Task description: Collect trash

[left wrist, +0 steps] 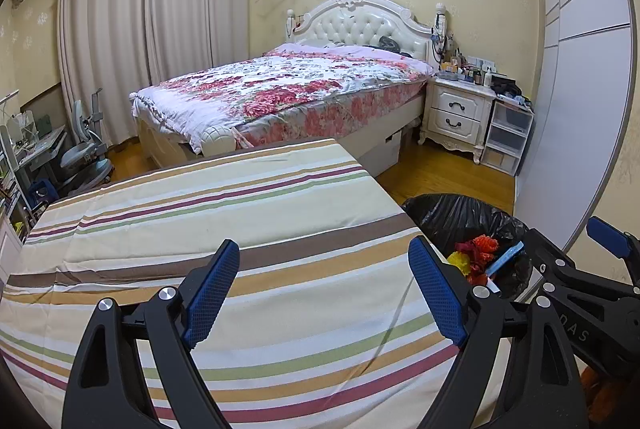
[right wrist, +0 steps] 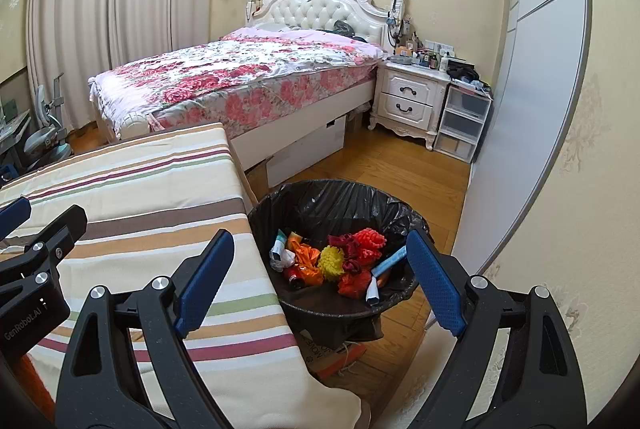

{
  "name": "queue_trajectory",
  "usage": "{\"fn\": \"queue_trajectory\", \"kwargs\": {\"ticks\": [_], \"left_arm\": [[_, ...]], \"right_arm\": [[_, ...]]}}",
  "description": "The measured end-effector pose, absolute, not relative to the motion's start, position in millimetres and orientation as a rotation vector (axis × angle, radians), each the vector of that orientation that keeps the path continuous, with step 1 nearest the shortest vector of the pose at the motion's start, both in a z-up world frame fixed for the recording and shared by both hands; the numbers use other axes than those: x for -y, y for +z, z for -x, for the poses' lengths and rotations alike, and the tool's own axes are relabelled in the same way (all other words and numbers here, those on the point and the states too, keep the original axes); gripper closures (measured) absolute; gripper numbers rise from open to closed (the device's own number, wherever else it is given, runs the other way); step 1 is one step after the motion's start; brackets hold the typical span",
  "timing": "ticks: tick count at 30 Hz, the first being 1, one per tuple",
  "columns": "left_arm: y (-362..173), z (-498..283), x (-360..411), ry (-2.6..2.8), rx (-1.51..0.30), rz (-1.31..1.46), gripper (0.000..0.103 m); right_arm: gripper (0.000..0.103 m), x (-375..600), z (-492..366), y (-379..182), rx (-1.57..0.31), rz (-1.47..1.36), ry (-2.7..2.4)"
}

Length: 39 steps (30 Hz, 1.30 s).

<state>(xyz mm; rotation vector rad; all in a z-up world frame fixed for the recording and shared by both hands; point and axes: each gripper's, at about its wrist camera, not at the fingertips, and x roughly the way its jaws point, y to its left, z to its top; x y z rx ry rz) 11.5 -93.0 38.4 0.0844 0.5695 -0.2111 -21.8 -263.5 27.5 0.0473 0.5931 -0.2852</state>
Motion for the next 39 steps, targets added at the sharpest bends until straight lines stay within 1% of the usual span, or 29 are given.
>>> {"fn": "queue_trajectory", "kwargs": {"ticks": [39], "left_arm": [[38.3, -11.1, 92.3, -0.211, -0.571, -0.082, 0.019]], "right_arm": [[0.017, 260.8, 21.6, 23.5, -0.597, -0.042, -0.282]]}}
